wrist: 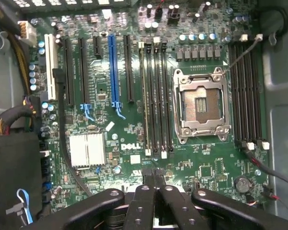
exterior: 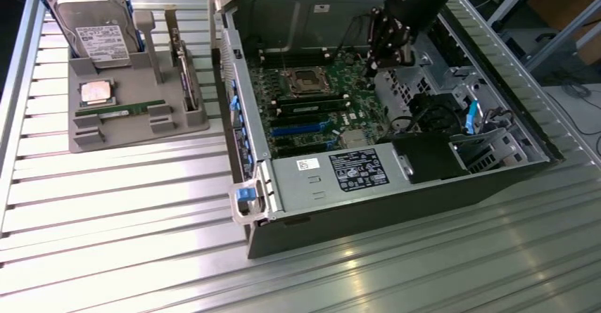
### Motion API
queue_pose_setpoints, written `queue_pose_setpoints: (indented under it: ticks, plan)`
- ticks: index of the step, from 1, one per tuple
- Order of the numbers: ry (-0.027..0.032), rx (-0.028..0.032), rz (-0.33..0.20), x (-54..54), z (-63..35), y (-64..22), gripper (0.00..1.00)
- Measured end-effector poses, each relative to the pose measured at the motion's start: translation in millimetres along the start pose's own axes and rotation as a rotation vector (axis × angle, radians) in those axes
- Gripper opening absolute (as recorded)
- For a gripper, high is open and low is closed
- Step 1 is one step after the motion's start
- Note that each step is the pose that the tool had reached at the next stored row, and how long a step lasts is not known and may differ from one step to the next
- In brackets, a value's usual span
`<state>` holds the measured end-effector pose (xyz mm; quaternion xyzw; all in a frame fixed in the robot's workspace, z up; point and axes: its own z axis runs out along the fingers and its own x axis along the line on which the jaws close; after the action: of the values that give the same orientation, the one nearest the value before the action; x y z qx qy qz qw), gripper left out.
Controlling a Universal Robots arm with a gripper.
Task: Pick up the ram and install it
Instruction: 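Press down the ram until it locks into place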
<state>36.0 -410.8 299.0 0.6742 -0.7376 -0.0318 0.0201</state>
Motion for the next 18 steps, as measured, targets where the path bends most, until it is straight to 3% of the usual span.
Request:
queue_pose_setpoints:
  ticks: [7,11,18]
  plan:
    - [-0.0060,0.0016,0.104,0.0,0.1,0.0,0.10]
    - [-0.0135,0.0032,0.224,0.0,0.1,0.0,0.10]
    - [-0.0221,0.0048,0.348,0.0,0.2,0.0,0.10]
